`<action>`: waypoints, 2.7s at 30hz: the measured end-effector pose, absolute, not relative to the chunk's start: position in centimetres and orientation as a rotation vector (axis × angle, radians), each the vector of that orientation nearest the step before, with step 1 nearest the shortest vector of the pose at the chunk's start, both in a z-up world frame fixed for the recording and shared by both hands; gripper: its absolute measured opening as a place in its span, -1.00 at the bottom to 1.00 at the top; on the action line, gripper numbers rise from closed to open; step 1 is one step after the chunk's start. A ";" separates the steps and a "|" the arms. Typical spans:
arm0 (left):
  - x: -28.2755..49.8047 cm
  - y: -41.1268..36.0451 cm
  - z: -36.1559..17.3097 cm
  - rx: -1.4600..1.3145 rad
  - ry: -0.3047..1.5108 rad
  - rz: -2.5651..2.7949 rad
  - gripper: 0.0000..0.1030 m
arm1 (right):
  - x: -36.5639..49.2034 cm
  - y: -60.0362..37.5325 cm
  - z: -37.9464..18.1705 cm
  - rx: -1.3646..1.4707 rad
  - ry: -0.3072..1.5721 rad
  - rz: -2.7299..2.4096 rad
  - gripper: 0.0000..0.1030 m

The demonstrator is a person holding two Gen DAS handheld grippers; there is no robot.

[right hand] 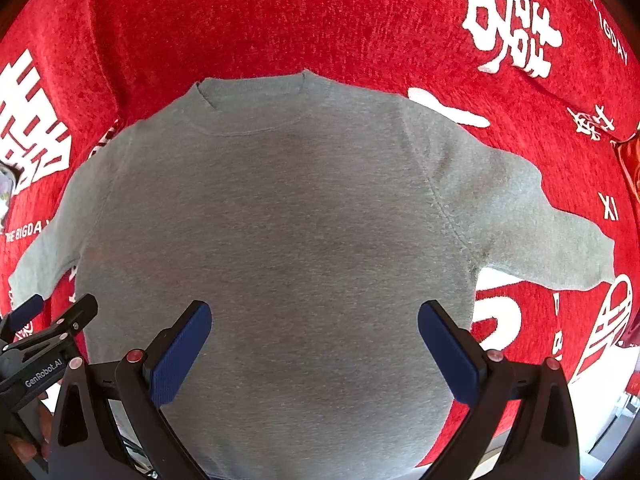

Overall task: Fold small clothes
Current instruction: 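Grasp the sweater sleeve with the left gripper and fold it across the body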

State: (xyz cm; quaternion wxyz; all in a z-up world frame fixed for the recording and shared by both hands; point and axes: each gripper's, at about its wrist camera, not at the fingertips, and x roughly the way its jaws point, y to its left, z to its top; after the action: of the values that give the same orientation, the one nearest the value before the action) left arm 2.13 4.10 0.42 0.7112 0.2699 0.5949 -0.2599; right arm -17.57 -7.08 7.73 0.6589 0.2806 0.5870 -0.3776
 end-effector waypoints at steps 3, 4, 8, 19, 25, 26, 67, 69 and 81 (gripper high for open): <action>2.4 4.8 0.5 0.561 1.325 -0.592 1.00 | -17.0 -6.7 7.6 0.636 1.321 -0.843 1.00; 2.8 5.2 0.6 0.524 1.326 -0.602 1.00 | -16.7 -6.4 7.6 0.632 1.317 -0.834 1.00; 4.6 7.9 0.9 0.394 1.310 -0.610 1.00 | -15.3 -5.2 7.3 0.601 1.324 -0.797 1.00; 14.0 21.3 -4.6 0.056 1.337 -0.380 1.00 | -10.9 -1.5 5.0 0.557 1.388 -0.682 1.00; 18.1 23.8 -8.2 -0.131 1.365 -0.397 1.00 | -9.5 -0.1 4.1 0.527 1.424 -0.653 1.00; 18.6 23.9 -8.3 -0.148 1.358 -0.403 1.00 | -9.3 0.0 3.9 0.521 1.432 -0.651 1.00; -5.0 -7.3 -1.9 0.550 1.180 -1.018 0.71 | -25.3 -13.5 4.5 0.791 1.265 -0.878 1.00; -5.0 -5.8 -1.1 0.546 1.150 -0.984 0.73 | -24.3 -13.3 4.8 0.755 1.263 -0.861 1.00; 8.6 5.0 1.0 0.470 1.244 -0.669 0.73 | -6.8 -5.5 3.0 0.047 1.297 -0.517 1.00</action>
State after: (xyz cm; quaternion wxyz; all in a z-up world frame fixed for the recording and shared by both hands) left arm 8.58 5.03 0.98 0.7357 0.2140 0.5660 -0.3044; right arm -6.82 -5.45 2.99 0.7660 0.0218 0.5969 -0.2378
